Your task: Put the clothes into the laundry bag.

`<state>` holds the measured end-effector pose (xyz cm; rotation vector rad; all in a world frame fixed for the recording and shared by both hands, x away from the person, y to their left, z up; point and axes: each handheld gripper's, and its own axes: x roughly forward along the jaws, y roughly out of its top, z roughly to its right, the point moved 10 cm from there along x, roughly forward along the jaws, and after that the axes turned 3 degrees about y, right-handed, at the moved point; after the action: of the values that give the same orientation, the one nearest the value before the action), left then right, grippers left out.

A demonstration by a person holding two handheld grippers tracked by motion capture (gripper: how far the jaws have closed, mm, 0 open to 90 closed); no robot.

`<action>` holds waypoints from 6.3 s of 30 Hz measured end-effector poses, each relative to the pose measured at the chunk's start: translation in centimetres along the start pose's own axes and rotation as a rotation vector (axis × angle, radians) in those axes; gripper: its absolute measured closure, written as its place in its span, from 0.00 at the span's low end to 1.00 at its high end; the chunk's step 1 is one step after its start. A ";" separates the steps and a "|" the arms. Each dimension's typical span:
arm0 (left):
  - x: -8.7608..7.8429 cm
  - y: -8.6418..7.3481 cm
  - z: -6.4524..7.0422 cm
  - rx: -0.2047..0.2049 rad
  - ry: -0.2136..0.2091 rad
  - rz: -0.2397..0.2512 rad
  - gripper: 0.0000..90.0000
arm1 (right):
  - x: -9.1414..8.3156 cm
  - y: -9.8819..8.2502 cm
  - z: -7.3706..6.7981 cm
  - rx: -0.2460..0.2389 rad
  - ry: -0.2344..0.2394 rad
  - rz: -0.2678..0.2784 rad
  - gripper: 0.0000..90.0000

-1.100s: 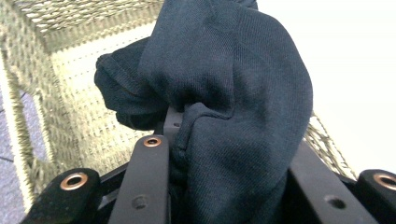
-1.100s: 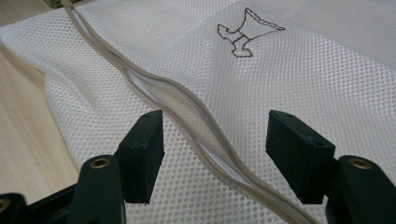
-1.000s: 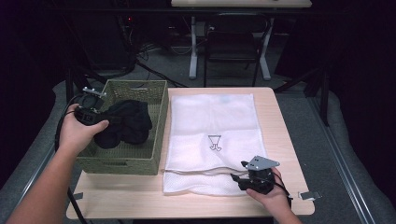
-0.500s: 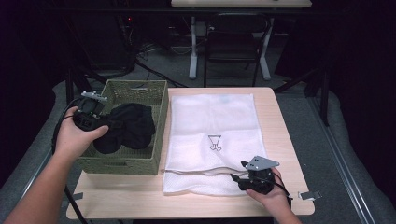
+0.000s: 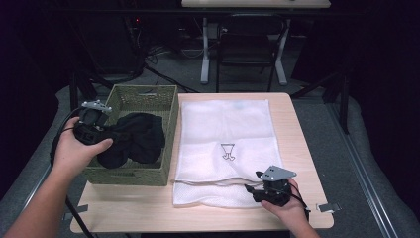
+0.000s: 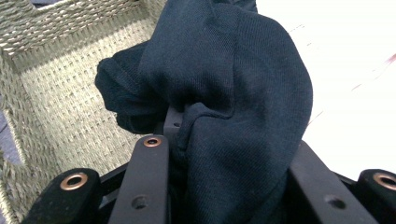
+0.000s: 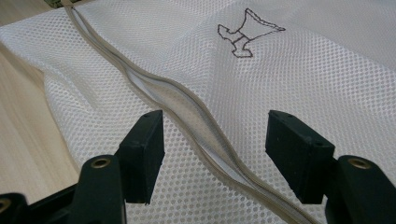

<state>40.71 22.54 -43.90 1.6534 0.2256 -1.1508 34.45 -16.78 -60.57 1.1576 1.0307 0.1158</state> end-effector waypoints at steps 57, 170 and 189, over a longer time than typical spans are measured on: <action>-2.0 3.6 7.2 0.124 -0.105 0.112 0.77 | -0.3 1.0 -0.5 -0.011 0.033 0.074 0.47; 5.5 0.0 14.8 0.114 -0.245 0.164 0.77 | 4.2 0.8 -0.4 -0.104 0.105 -0.128 0.67; 5.6 -0.4 15.0 0.102 -0.266 0.169 0.77 | 5.6 0.5 -0.2 -0.145 0.060 -0.163 0.64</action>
<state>34.84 8.20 -48.15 1.5543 -0.1415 -1.2533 37.66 -13.25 -63.58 0.9399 1.1469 0.0948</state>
